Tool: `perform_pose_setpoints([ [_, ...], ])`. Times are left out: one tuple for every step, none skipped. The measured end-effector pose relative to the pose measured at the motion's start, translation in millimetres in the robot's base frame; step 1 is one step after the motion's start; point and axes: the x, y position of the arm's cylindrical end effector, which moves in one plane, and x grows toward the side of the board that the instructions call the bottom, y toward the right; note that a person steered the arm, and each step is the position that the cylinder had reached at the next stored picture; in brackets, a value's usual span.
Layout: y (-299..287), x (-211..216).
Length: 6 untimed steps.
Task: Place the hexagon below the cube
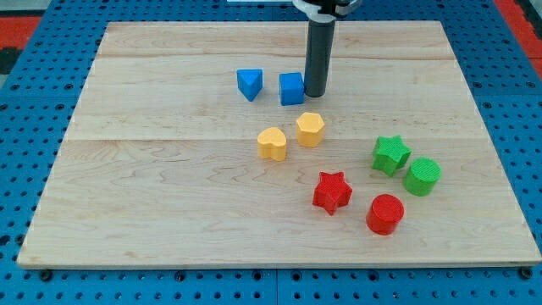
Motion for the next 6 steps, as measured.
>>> perform_pose_setpoints([
  [68,39],
  [19,76],
  [-10,94],
  [31,77],
  [43,57],
  [44,43],
])
